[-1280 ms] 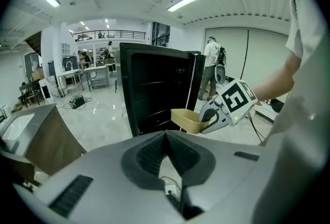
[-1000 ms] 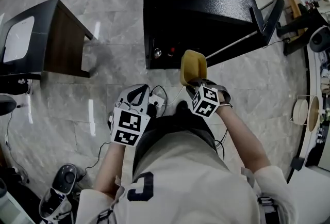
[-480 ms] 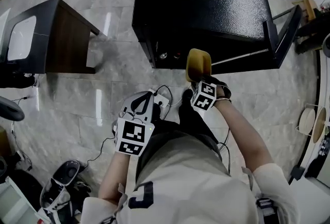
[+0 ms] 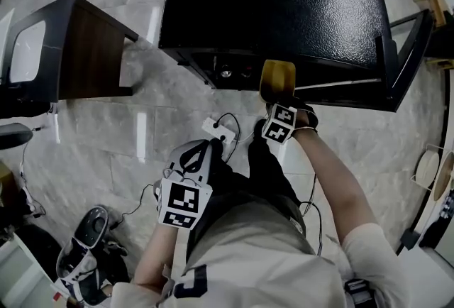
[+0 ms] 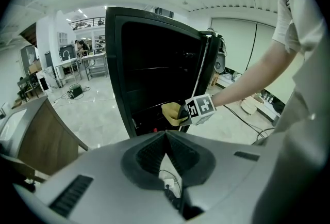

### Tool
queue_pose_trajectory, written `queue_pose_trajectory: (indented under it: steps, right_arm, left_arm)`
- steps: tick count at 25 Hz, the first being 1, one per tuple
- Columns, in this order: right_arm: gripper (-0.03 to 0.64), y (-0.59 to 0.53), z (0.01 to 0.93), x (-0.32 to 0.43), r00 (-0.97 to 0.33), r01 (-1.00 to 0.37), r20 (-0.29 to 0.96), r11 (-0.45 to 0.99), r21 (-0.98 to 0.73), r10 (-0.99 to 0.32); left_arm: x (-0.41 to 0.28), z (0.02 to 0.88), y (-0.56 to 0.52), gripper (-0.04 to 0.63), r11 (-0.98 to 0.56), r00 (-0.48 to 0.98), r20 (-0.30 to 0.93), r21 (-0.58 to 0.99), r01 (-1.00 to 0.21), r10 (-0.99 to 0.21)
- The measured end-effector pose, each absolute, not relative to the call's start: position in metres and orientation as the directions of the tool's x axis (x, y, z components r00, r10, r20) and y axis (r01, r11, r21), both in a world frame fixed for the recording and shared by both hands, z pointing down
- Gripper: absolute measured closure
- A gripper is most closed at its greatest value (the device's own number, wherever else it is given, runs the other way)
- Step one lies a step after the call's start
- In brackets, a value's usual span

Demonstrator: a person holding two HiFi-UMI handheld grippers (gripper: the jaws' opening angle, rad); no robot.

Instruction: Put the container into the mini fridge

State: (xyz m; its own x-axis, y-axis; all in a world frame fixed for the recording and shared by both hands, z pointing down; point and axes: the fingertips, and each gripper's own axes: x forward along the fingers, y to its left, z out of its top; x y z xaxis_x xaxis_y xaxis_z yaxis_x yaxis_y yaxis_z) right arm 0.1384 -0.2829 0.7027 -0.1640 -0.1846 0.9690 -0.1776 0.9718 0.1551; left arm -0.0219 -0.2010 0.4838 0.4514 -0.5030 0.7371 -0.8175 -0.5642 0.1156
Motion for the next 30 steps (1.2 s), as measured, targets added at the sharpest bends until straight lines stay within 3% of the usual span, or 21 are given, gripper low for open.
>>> queue_pose_trajectory:
  steps: [11,19,30]
  right_arm:
    - [0.566,-0.317,0.72,0.152,-0.114,-0.16,0.964,0.962,0.221,-0.24]
    - [0.566,-0.344,0.729,0.162,-0.005,-0.112,0.944,0.938,0.328,-0.331]
    - [0.565,-0.382,0.724,0.173,0.073,-0.215,0.901,0.876,0.432,-0.427]
  left_arm:
    - [-0.031,0.501,-0.192,0.54,-0.544,0.445,0.752,0.138,-0.828,-0.486]
    - [-0.032,0.509,-0.183,0.541,-0.532,0.44,0.762,0.151,-0.833,-0.474]
    - [-0.031,0.517,-0.182,0.541,-0.525,0.445,0.761,0.162,-0.836,-0.473]
